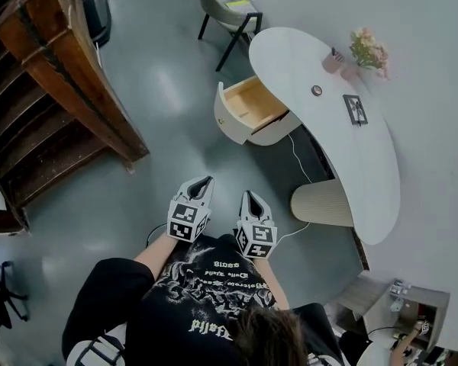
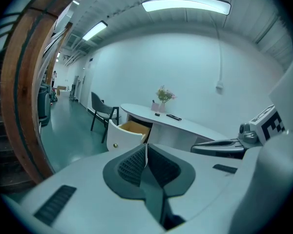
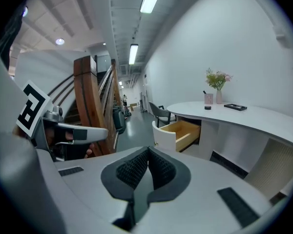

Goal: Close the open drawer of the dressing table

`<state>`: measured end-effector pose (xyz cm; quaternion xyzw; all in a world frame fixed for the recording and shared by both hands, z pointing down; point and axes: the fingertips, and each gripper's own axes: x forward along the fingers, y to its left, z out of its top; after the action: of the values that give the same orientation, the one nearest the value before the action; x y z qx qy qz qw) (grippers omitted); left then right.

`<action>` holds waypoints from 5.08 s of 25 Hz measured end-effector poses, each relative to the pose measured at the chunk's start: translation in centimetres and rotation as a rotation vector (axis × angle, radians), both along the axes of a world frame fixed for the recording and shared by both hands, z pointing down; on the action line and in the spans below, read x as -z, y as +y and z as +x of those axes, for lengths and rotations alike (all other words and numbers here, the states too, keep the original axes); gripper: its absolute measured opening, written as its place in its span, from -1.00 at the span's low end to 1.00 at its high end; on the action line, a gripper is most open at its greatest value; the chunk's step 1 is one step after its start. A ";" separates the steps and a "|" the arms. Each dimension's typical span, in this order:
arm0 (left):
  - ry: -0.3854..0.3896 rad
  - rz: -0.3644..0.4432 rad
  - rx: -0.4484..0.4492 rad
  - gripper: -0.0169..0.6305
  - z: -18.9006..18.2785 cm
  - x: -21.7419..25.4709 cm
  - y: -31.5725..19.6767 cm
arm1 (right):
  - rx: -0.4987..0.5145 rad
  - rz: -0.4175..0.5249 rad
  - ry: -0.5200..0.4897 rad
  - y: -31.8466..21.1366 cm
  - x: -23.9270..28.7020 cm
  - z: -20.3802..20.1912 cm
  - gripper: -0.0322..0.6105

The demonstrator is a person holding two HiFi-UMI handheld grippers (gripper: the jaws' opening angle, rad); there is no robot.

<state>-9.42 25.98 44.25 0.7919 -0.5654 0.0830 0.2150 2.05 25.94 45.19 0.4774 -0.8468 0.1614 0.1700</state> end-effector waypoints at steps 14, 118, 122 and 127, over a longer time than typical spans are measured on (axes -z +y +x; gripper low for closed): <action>0.026 -0.006 0.038 -0.85 -0.9 -0.2 -1.5 | -0.065 -0.014 -0.022 -0.8 -0.6 1.2 -0.82; -0.215 -0.478 -0.116 -0.41 -3.1 -21.4 -32.6 | 0.246 -0.420 0.022 -28.0 -13.1 -4.4 -0.82; -0.236 -0.503 -0.134 -0.41 -3.0 -22.9 -33.3 | 0.226 -0.425 0.014 -28.3 -13.5 -4.4 -0.82; -0.226 -0.533 -0.147 -0.41 -2.6 -24.6 -33.8 | 0.215 -0.452 0.014 -28.3 -14.4 -4.5 -0.82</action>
<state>-12.00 -7.77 68.81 0.7322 -0.4850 0.3316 0.3445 -2.44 -2.31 59.58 0.3357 -0.8339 0.3242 0.2946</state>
